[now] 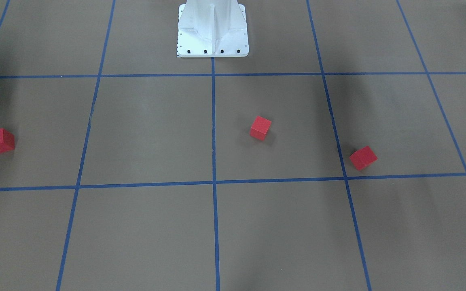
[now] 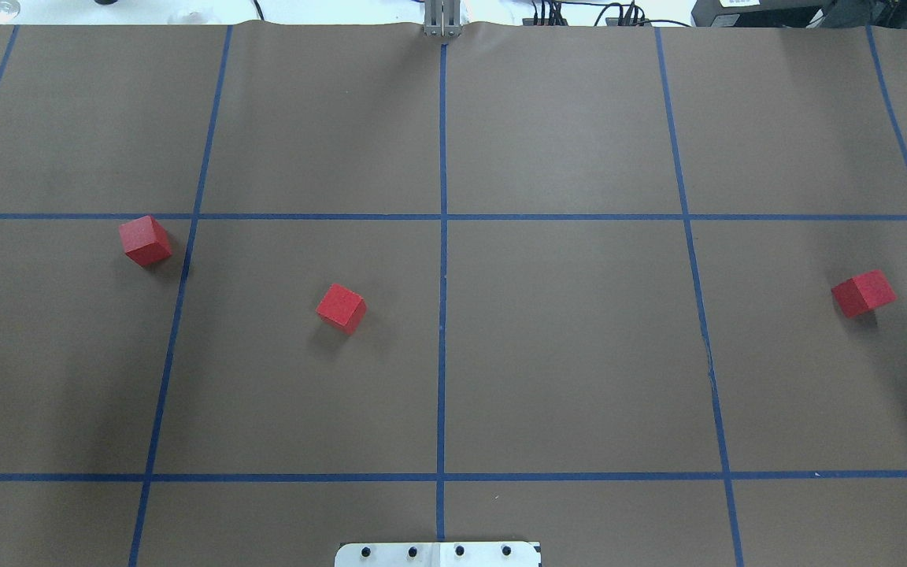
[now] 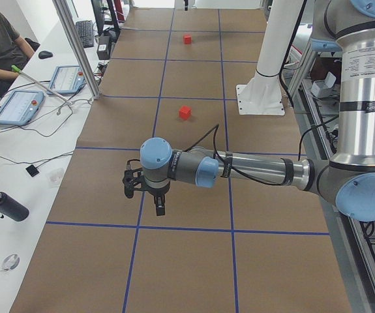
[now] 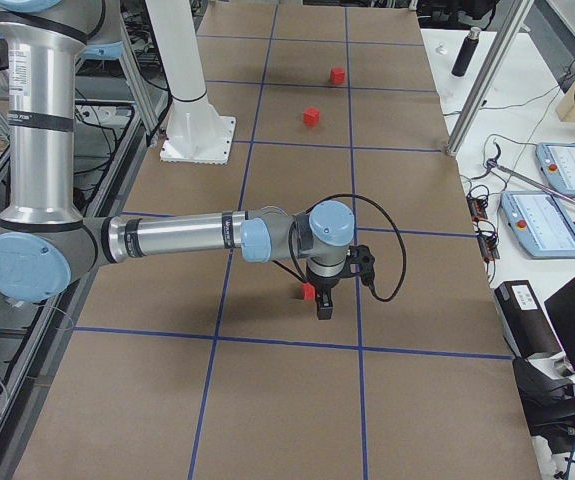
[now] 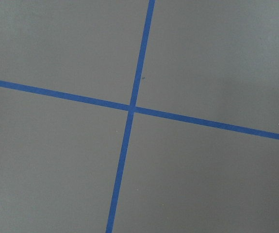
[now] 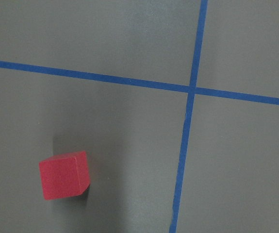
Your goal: Form red blocks into L shape at center
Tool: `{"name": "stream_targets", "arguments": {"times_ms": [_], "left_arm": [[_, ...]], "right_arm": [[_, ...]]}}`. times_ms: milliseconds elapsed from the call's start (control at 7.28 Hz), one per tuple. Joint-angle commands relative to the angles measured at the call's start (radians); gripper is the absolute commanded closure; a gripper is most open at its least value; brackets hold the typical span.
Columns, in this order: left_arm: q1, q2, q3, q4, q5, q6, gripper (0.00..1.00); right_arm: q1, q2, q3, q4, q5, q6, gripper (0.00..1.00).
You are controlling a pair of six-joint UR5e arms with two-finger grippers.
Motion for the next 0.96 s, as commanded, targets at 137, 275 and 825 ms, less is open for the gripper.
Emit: {"name": "stream_targets", "arguments": {"times_ms": [137, 275, 825], "left_arm": [[0.019, 0.008, -0.008, -0.016, -0.005, -0.001, 0.00], [0.019, 0.034, 0.001, -0.054, -0.005, -0.005, 0.00], [0.045, 0.063, -0.017, -0.113, -0.007, -0.013, 0.00]], "right_arm": [[-0.002, -0.006, -0.006, 0.006, 0.004, 0.002, 0.00], [-0.003, -0.005, -0.007, 0.006, 0.004, 0.002, 0.00], [-0.072, -0.022, -0.004, 0.089, 0.082, 0.011, 0.00]]}}
